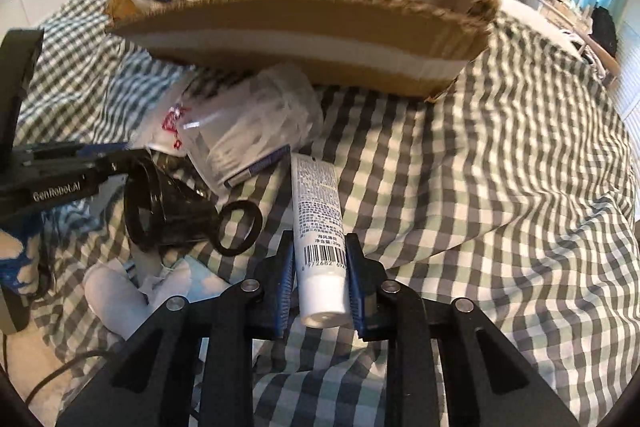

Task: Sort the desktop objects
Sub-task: 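Grasp the clear plastic comb with the left gripper while the right grasps the white toothpaste tube, then lift the comb and toothpaste tube and carry them over the cardboard box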

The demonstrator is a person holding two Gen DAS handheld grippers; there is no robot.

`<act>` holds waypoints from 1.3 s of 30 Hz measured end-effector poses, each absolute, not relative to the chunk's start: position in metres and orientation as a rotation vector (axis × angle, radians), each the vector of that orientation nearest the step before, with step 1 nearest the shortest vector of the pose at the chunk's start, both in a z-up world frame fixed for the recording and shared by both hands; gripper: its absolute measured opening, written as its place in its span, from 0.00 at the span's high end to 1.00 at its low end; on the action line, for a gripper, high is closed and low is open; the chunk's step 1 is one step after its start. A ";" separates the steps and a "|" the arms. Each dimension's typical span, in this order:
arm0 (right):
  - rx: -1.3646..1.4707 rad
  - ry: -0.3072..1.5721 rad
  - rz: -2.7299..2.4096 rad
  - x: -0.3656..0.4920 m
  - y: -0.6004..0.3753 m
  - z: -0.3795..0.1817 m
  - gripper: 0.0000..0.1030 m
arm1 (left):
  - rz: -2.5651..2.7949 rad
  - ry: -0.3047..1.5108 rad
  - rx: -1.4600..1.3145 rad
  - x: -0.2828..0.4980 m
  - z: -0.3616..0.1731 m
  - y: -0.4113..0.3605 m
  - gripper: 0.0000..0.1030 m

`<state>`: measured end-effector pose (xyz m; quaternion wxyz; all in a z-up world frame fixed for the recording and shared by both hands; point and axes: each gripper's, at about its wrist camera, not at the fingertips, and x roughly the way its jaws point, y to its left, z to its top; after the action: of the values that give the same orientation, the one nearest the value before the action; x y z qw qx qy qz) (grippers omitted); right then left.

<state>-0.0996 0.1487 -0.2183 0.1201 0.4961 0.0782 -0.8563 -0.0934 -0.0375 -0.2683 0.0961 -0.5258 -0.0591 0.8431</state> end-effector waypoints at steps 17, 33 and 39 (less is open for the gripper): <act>1.269 0.203 -2.608 -0.096 0.146 -0.196 0.79 | 2.593 -0.091 -1.393 -0.081 -0.203 -0.063 0.75; 1.062 0.145 -2.646 -0.070 0.145 -0.157 0.79 | 2.669 -0.010 -1.220 -0.069 -0.165 -0.031 0.75; 1.005 0.118 -2.661 -0.062 0.149 -0.145 0.79 | 2.684 0.012 -1.168 -0.059 -0.151 -0.024 0.76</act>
<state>-0.0622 0.1487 -0.1453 0.1469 0.3492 0.0410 -0.9246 -0.0586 -0.0238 -0.1508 0.1068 -0.3968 0.0040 0.9117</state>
